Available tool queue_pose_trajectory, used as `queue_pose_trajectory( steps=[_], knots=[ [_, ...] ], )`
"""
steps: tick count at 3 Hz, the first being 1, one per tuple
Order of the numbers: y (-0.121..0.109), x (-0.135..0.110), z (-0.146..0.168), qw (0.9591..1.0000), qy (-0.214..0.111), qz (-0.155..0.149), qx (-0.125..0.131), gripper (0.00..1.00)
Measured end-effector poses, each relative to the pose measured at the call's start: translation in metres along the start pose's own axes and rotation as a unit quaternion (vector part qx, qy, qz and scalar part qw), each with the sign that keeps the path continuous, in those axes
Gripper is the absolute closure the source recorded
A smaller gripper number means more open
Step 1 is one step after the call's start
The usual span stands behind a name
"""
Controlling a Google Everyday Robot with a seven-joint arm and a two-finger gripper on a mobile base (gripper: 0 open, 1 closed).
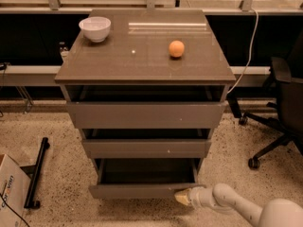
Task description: Close bottom drawer
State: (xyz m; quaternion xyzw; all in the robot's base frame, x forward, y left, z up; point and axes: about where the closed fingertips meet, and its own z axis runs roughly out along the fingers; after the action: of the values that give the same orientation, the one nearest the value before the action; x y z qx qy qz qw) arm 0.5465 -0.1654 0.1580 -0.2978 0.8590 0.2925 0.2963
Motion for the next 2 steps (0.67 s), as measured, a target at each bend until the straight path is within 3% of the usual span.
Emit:
queue_pose_trajectory(
  steps=[2],
  knots=[
    [-0.025,-0.032,0.003,0.999,-0.02,-0.024,0.033,0.59]
  ],
)
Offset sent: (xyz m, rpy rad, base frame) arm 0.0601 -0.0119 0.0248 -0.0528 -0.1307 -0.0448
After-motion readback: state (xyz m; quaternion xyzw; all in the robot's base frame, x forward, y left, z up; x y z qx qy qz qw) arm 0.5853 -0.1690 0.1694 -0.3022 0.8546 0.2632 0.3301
